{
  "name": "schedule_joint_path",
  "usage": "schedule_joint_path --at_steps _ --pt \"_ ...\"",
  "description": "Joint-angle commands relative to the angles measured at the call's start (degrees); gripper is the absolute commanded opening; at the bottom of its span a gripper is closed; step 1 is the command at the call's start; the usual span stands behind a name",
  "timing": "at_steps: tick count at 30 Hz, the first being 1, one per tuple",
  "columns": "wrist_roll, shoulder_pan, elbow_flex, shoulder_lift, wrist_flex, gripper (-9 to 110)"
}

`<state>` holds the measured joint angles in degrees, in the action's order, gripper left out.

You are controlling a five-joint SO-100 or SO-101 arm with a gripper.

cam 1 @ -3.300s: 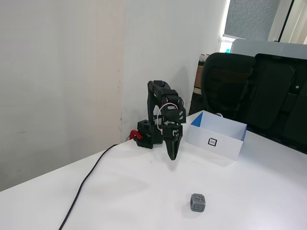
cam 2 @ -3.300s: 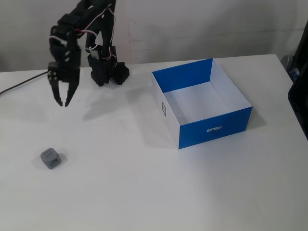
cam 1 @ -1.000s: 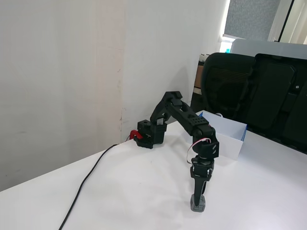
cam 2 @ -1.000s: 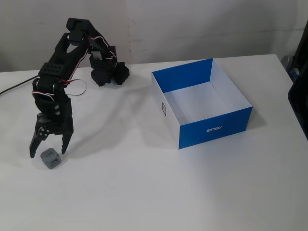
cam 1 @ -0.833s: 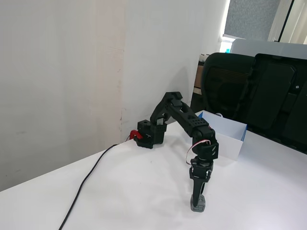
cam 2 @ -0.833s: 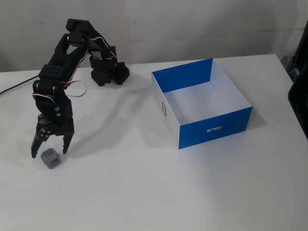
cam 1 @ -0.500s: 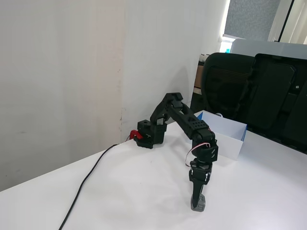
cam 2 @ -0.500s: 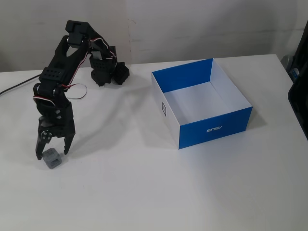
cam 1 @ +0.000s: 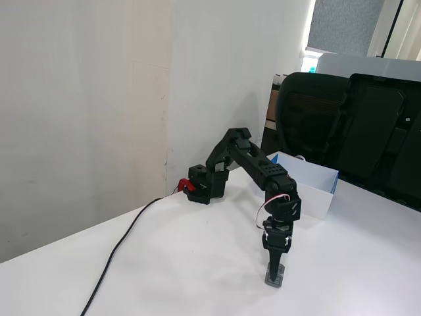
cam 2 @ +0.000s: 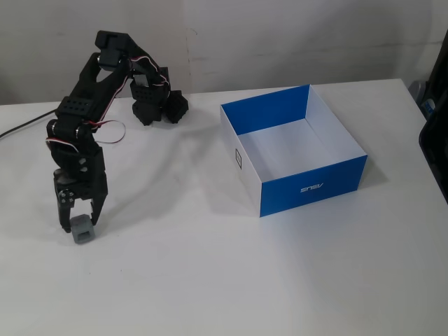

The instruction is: Grasp the gray block and put it in the box.

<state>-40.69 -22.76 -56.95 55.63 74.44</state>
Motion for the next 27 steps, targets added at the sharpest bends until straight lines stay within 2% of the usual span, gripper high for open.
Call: schedule_joint_path --at_steps 1,21,27 --pt "0.5 -0.2 5.4 1.6 3.3 0" --pt "0.5 0.3 32.3 1.6 30.8 0" --pt "0.7 2.3 31.2 6.9 33.5 0"
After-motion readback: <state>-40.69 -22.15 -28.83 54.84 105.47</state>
